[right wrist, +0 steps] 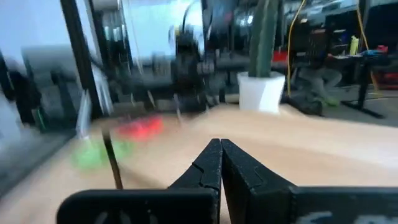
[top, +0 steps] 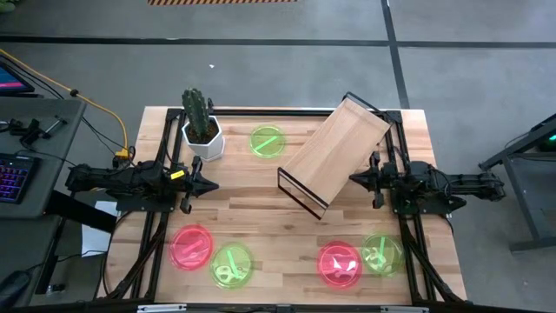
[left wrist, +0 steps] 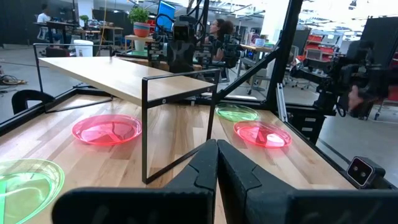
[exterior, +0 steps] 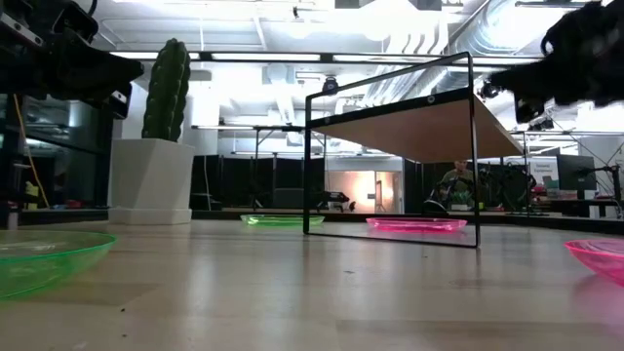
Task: Place and stack plates onto a shelf
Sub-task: Put the bottom right pink plate on the shelf
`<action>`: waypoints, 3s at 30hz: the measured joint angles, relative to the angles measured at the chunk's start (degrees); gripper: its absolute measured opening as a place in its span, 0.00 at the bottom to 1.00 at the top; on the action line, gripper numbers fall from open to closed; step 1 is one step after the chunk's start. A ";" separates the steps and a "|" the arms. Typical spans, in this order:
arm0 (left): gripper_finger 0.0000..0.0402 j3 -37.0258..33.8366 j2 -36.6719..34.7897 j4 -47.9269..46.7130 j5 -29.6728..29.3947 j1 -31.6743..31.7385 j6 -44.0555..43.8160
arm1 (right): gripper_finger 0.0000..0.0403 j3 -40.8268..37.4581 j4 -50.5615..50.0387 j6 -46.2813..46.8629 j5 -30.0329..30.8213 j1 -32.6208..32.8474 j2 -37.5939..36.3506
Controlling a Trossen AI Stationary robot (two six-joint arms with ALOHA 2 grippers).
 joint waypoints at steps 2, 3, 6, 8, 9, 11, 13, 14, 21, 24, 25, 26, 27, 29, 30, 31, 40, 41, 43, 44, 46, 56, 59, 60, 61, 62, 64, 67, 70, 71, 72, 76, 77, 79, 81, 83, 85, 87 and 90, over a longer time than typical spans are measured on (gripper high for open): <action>0.00 0.00 0.00 0.00 0.00 0.00 -0.01 | 0.00 0.00 8.25 12.38 0.02 0.24 0.00; 0.00 0.00 0.00 0.00 0.00 0.00 0.00 | 0.00 0.00 12.89 18.07 1.68 0.25 -0.02; 0.00 -0.01 0.00 0.00 0.00 -0.01 0.00 | 0.00 0.00 24.75 31.26 10.85 0.07 -0.11; 0.00 -0.02 0.00 0.00 0.00 -0.02 0.00 | 0.00 0.00 31.17 38.49 13.74 0.11 0.07; 0.00 0.00 0.00 0.00 0.00 -0.01 0.00 | 0.00 0.06 33.69 40.27 14.51 0.11 0.65; 0.00 0.00 0.00 0.00 0.00 -0.02 -0.01 | 0.00 1.69 35.58 43.04 12.46 0.47 2.63; 0.00 0.00 0.00 -0.02 0.00 0.00 0.00 | 0.00 6.35 35.14 43.93 8.22 1.80 6.44; 0.00 -0.01 0.00 0.00 0.00 -0.01 0.00 | 0.00 9.48 33.85 43.47 6.83 2.70 9.04; 0.00 0.00 0.00 0.00 0.00 0.00 0.00 | 0.00 38.15 -3.75 45.43 -4.39 11.25 32.85; 0.00 -0.01 0.00 -0.01 0.00 -0.02 0.00 | 0.00 49.30 -29.77 52.41 -6.96 16.73 42.42; 0.00 -0.01 0.00 -0.02 0.00 0.00 0.00 | 0.00 52.23 -37.76 54.79 -7.15 18.70 45.33; 0.00 -0.01 0.00 0.00 0.00 -0.01 0.00 | 0.00 54.62 -45.49 57.13 -7.20 20.67 48.22; 0.00 -0.02 0.00 0.00 0.00 -0.02 0.00 | 0.00 56.44 -52.25 59.45 -7.18 22.65 50.84; 0.00 -0.01 0.00 -0.01 0.00 0.00 0.00 | 0.00 58.12 -60.86 63.75 -7.15 26.80 55.43; 0.00 -0.01 0.00 0.02 0.00 0.00 0.00 | 0.01 58.05 -63.03 65.64 -7.17 28.68 57.37; 0.00 -0.02 0.00 0.01 0.00 0.00 0.00 | 0.02 57.36 -63.34 67.14 -7.25 30.41 59.12; 0.00 -0.02 0.00 0.00 0.00 -0.01 0.00 | 0.30 40.30 -35.92 75.22 -10.07 36.52 68.23; 0.00 -0.02 0.00 0.00 0.00 0.00 0.00 | 0.33 38.36 -33.94 75.17 -9.77 36.46 68.92; 0.00 -0.01 0.00 -0.01 0.00 0.00 0.00 | 0.39 35.34 -31.39 74.95 -9.04 35.85 70.15; 0.00 -0.01 0.00 -0.01 0.00 -0.02 0.00 | 0.41 34.07 -30.42 75.06 -8.79 35.41 70.73; 0.00 -0.01 0.00 -0.01 0.00 -0.02 0.00 | 0.44 32.50 -29.02 75.34 -8.04 34.58 71.72; 0.00 0.00 0.00 0.00 0.00 0.00 0.00 | 0.46 32.06 -19.59 69.22 -10.21 34.10 80.01; 0.00 -0.02 0.00 0.00 0.00 -0.02 -0.02 | 0.46 32.17 -17.75 68.71 -10.39 34.73 82.71; 0.00 -0.02 0.00 0.00 0.00 0.00 0.00 | 0.46 32.17 -17.45 68.68 -10.43 34.76 83.38; 0.00 0.00 0.00 0.00 0.00 -0.01 0.00 | 0.46 32.20 -17.29 68.60 -10.41 34.77 83.91; 0.00 -0.02 0.00 0.00 0.00 0.00 0.00 | 0.45 32.28 -17.25 68.58 -10.41 34.77 84.21; 0.00 0.00 0.00 0.00 0.00 0.00 -0.01 | 0.41 32.30 -17.31 68.67 -10.28 34.77 84.37; 0.00 -0.02 0.00 -0.02 0.00 0.00 0.00 | 0.24 32.18 -18.34 68.32 -10.13 34.68 84.16; 0.00 -0.02 0.00 -0.01 0.00 0.00 -0.01 | 0.05 32.04 -19.12 68.26 -10.06 34.58 83.45; 0.00 0.00 0.00 0.00 0.00 0.00 0.00 | 0.04 32.04 -19.09 68.26 -10.29 34.33 83.06; 0.00 -0.02 0.00 0.00 0.00 0.00 0.00 | 0.04 32.02 -19.04 68.25 -10.64 34.08 82.57; 0.00 -0.01 0.00 0.00 0.00 -0.02 0.00 | 0.01 31.95 -17.52 66.75 -11.27 32.57 79.24; 0.00 0.00 0.00 0.00 0.00 0.00 0.00 | 0.01 31.95 -16.81 66.04 -11.42 32.12 78.28; 0.00 -0.01 0.00 -0.01 0.00 -0.01 0.00 | 0.00 31.95 -14.51 64.36 -12.65 31.02 76.01; 0.00 -0.02 0.00 -0.02 0.00 0.00 0.00 | 0.00 31.95 -10.50 62.38 -14.75 29.99 73.40; 0.00 0.00 0.00 0.00 0.00 -0.02 0.00 | 0.00 31.98 -6.70 60.85 -17.02 28.85 70.92; 0.00 -0.02 0.00 -0.02 0.00 -0.02 0.00 | 0.00 32.04 -4.67 60.68 -18.08 27.74 68.65; 0.00 -0.01 0.00 0.00 0.00 -0.01 0.00 | 0.00 32.09 -6.03 60.71 -18.06 26.74 66.79; 0.00 -0.01 0.00 -0.01 0.00 -0.01 -0.02 | 0.00 32.09 -12.57 62.35 -15.89 25.55 65.57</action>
